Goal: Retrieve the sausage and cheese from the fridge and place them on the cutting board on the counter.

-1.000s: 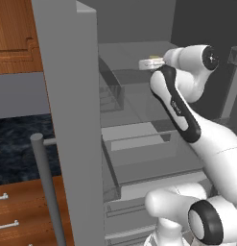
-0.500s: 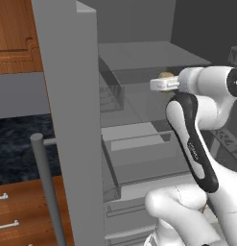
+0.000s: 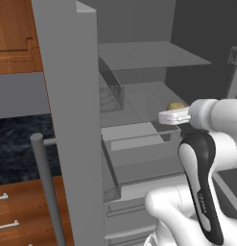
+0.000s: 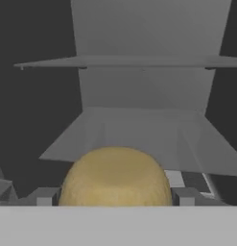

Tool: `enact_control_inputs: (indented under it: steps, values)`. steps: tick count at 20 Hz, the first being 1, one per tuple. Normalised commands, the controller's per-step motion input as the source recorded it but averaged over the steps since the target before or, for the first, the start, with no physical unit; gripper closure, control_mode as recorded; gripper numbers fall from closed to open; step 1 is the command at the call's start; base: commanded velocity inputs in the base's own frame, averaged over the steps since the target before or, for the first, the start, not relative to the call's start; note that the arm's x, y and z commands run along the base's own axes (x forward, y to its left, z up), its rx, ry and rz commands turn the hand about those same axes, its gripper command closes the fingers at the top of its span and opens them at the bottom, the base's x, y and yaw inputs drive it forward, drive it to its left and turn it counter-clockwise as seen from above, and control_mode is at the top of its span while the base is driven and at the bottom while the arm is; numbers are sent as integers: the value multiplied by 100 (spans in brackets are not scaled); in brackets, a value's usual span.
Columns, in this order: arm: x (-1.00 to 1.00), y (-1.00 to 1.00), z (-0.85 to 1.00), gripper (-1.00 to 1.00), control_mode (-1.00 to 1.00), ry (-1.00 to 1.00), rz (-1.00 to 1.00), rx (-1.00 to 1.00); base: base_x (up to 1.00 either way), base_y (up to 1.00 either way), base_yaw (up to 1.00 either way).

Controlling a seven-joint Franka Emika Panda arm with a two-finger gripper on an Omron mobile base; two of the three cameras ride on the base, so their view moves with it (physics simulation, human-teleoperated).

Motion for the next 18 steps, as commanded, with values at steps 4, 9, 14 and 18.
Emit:
enact_control_inputs:
  steps: [4, 9, 14, 18]
  values:
    - [-28, 0, -25, 100, -100, 23, 0, -1, 0, 0, 0]
    - [0, 0, 0, 100, -100, 0, 0, 0, 0, 0, 0]
    - [0, 0, 0, 100, -100, 0, 0, 0, 0, 0, 0]
    - [0, 0, 0, 100, 100, 0, 0, 0, 0, 0, 0]
